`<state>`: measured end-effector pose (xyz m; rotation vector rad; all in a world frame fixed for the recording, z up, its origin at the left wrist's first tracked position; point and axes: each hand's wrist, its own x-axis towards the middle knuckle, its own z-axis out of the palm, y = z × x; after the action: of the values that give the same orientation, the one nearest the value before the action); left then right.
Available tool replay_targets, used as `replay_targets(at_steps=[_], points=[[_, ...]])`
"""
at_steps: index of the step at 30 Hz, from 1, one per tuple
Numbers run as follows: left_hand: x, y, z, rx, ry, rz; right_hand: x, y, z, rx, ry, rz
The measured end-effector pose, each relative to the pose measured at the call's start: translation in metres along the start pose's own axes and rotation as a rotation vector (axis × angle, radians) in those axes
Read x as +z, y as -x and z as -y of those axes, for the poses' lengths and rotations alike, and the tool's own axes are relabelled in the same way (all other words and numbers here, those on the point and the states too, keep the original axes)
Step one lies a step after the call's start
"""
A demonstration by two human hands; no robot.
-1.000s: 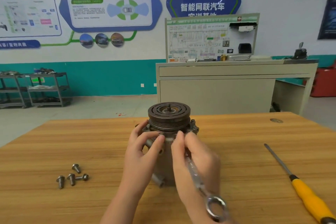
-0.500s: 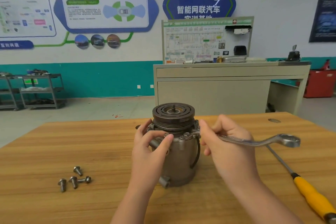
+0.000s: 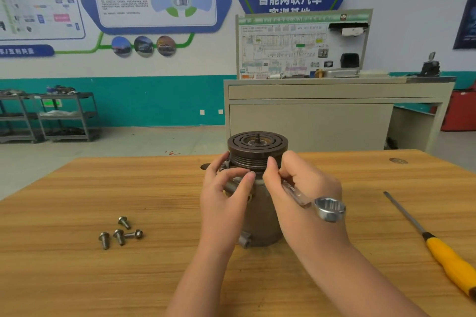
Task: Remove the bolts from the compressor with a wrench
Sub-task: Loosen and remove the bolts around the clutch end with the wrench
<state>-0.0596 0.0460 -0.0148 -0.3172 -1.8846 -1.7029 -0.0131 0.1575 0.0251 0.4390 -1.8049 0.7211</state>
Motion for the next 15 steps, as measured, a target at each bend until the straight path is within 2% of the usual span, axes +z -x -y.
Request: replay_targets(at_steps=[3, 8, 12, 15], points=[[0.005, 0.001, -0.001, 0.077, -0.107, -0.070, -0.001, 0.004, -0.002, -0.051, -0.021, -0.033], [0.013, 0.004, 0.001, 0.205, -0.231, -0.186, -0.002, 0.007, -0.009, 0.013, -0.101, -0.022], [0.013, 0.003, 0.002, 0.096, -0.170, -0.189, 0.000, 0.007, -0.006, -0.039, -0.057, -0.057], [0.009, 0.005, 0.002, 0.034, -0.163, -0.129, -0.001, 0.011, -0.014, 0.102, -0.194, -0.045]])
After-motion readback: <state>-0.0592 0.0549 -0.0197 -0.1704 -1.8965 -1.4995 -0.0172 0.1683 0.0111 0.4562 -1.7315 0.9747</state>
